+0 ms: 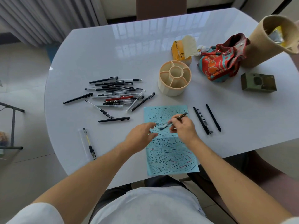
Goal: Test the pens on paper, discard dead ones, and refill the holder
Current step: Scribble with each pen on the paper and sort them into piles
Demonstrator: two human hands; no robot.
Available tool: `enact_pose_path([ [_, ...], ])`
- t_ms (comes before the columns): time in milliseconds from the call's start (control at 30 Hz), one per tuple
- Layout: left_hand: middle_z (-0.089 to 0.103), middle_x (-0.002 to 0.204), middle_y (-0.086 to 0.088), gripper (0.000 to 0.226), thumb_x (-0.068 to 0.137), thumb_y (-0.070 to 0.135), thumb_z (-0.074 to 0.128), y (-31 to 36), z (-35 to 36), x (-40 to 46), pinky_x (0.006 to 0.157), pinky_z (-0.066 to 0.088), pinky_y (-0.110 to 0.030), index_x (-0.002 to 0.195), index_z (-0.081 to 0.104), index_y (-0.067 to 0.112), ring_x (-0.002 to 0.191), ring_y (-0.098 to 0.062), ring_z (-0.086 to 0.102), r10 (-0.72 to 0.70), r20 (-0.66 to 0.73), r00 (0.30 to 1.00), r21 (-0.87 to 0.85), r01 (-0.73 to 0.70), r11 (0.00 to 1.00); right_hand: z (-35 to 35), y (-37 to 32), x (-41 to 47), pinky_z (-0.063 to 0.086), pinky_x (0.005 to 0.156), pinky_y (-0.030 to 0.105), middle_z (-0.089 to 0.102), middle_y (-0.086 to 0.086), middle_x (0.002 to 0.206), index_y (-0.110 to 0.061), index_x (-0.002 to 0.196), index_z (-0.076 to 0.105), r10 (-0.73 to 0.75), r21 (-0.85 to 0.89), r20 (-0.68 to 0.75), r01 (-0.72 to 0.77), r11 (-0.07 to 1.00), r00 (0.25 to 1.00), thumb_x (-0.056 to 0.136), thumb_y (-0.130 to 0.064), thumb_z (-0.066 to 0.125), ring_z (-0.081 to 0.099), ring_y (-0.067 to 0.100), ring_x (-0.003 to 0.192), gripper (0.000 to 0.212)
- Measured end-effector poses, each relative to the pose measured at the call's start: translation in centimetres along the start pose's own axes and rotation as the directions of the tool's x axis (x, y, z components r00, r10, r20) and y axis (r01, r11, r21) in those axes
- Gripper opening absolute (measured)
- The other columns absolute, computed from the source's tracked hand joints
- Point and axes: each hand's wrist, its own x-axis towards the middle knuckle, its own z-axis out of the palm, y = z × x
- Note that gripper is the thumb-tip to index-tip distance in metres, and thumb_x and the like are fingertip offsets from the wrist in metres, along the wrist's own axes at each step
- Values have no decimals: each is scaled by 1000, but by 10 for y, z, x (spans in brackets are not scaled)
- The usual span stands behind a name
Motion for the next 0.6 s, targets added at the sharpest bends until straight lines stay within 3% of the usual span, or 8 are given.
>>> enact_pose_path([
  [67,56,142,3,45,99,38,57,-9,2,-2,108,44,-38,141,52,23,130,-16,51,23,-28,999,69,-21,997,-27,0,18,62,77,45,72,11,101,-13,111,57,12,-234,-92,-34,972,996,103,-17,53,68,20,78,10],
  [133,52,147,0,43,99,33,59,-19,6,-6,114,38,-38,140,54,21,138,-20,43,71,-20,997,143,-68,987,-53,5,35,53,81,45,69,12,109,-11,118,53,-28,-597,-131,-56,800,991,102,-20,52,63,30,90,18],
  [200,50,149,-3,42,98,29,59,-26,12,-10,117,33,-38,138,57,19,141,-23,40,111,6,994,210,-109,972,-68,12,44,46,76,38,66,14,112,-12,124,52,-31,-776,-93,-53,629,995,102,-23,50,57,32,91,24],
  [333,38,159,-6,45,97,28,56,-36,18,-16,122,28,-41,141,54,20,149,-24,28,126,48,991,299,-135,945,-79,19,53,51,78,38,66,16,115,-13,120,61,-76,-883,-80,-35,468,994,100,-20,50,63,36,98,24],
  [467,27,164,-5,50,98,26,54,-38,18,-19,122,29,-46,147,46,23,152,-24,20,103,84,991,320,-124,939,-61,11,59,50,77,39,59,16,119,-10,122,61,-182,-865,-127,-19,501,975,102,-21,52,61,36,97,25],
  [600,16,168,-3,56,99,25,53,-41,18,-20,123,24,-46,153,37,24,155,-23,12,82,121,989,327,-117,938,1,-22,78,46,76,35,61,9,126,-13,129,64,-337,-832,85,253,494,938,97,-15,56,61,31,103,32],
])
